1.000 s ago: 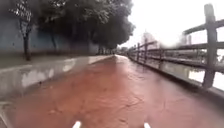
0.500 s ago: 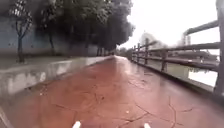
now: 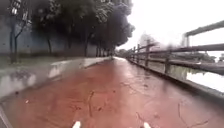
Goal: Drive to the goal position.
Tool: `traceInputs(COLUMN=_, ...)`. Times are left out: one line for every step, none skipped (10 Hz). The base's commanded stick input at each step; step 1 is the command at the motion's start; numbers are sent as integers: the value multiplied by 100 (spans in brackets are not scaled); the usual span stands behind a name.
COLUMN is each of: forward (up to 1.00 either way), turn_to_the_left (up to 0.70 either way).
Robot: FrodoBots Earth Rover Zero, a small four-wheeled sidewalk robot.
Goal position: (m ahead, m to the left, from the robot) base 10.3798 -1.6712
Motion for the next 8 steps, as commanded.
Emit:
traceInputs(forward=50, turn_to_the_left=6)
traceInputs(forward=50, turn_to_the_left=6)
traceInputs(forward=50, turn_to_the_left=6)
traceInputs(forward=50, turn_to_the_left=6)
traceInputs(forward=50, turn_to_the_left=6)
traceInputs(forward=50, turn_to_the_left=6)
traceInputs(forward=50, turn_to_the_left=6)
traceInputs(forward=50, turn_to_the_left=6)
